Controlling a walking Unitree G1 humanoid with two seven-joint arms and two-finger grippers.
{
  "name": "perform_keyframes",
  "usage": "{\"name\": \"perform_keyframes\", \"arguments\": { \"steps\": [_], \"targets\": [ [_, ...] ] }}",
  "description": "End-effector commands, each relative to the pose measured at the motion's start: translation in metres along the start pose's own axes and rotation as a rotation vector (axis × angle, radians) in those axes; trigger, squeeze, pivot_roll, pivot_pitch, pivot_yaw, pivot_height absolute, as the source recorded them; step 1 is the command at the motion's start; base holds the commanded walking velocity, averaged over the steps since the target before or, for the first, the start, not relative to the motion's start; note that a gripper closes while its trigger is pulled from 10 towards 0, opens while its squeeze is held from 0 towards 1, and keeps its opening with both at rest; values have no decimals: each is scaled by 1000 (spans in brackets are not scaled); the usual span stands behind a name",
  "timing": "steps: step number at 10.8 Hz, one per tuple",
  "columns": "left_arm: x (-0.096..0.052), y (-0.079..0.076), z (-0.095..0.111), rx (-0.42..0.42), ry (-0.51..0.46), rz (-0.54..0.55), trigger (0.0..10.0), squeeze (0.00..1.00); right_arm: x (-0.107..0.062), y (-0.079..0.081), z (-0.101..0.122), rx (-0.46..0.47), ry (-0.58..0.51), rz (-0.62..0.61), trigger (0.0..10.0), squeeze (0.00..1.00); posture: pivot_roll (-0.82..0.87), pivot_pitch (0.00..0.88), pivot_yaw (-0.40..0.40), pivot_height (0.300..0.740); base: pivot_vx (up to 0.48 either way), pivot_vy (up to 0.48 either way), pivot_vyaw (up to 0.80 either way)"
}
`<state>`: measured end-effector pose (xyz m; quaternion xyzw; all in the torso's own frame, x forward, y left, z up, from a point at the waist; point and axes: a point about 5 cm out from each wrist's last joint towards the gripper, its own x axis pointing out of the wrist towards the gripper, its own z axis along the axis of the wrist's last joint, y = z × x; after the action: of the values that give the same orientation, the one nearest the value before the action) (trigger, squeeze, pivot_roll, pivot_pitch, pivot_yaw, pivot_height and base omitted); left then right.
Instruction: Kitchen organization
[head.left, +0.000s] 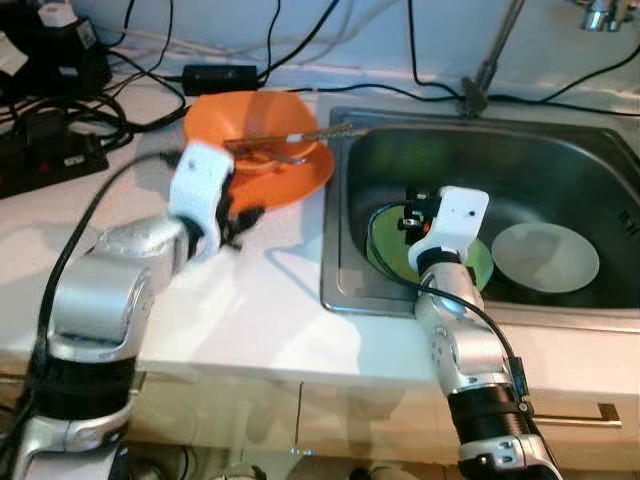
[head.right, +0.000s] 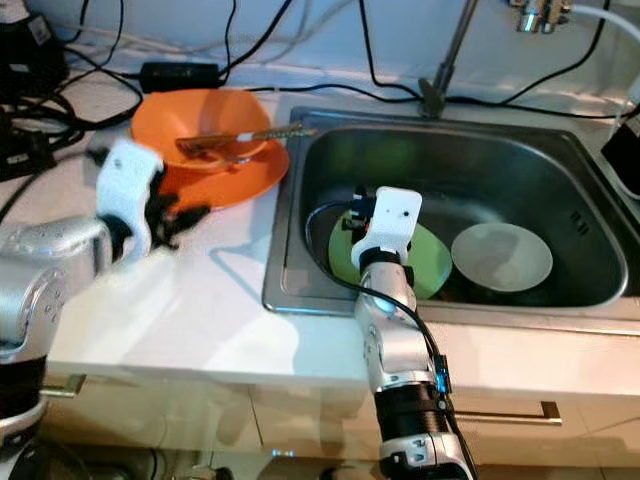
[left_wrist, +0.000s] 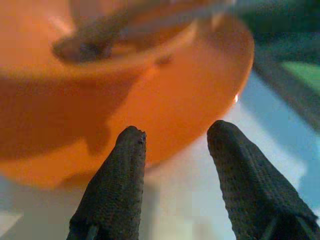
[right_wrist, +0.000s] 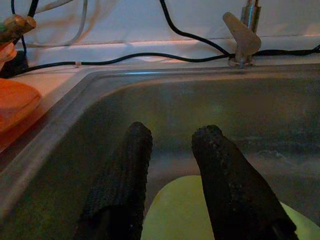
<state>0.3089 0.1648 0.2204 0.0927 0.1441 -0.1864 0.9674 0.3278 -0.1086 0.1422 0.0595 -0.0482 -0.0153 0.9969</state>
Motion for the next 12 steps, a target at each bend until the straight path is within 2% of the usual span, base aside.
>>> {"name": "perform_keyframes", "arguments": {
  "steps": [1, 5, 8, 10, 12],
  "targets": [
    [0, -1, 7, 10, -32, 10, 10000, 0, -1, -2, -9, -7, 37, -5, 10000, 0, 54, 79, -54, 740, 0, 0, 0],
    [23, -14, 10, 61, 5, 3, 10000, 0, 0, -6, -9, -14, 38, -19, 10000, 0, 36, 75, -47, 740, 0, 0, 0],
    [49, -24, -3, 25, 54, 3, 10000, 0, 0, -5, -8, -13, 31, -19, 10000, 0, 26, 70, -40, 740, 0, 0, 0],
    [58, -29, -14, 6, 88, 7, 10000, 0, 0, -5, -8, -12, 29, -22, 10000, 0, 23, 71, -38, 740, 0, 0, 0],
    [56, -38, -25, 0, 145, -71, 10000, 0, -1, -5, -8, -11, 30, -22, 10000, 0, 27, 77, -37, 740, 0, 0, 0]
  ]
}}
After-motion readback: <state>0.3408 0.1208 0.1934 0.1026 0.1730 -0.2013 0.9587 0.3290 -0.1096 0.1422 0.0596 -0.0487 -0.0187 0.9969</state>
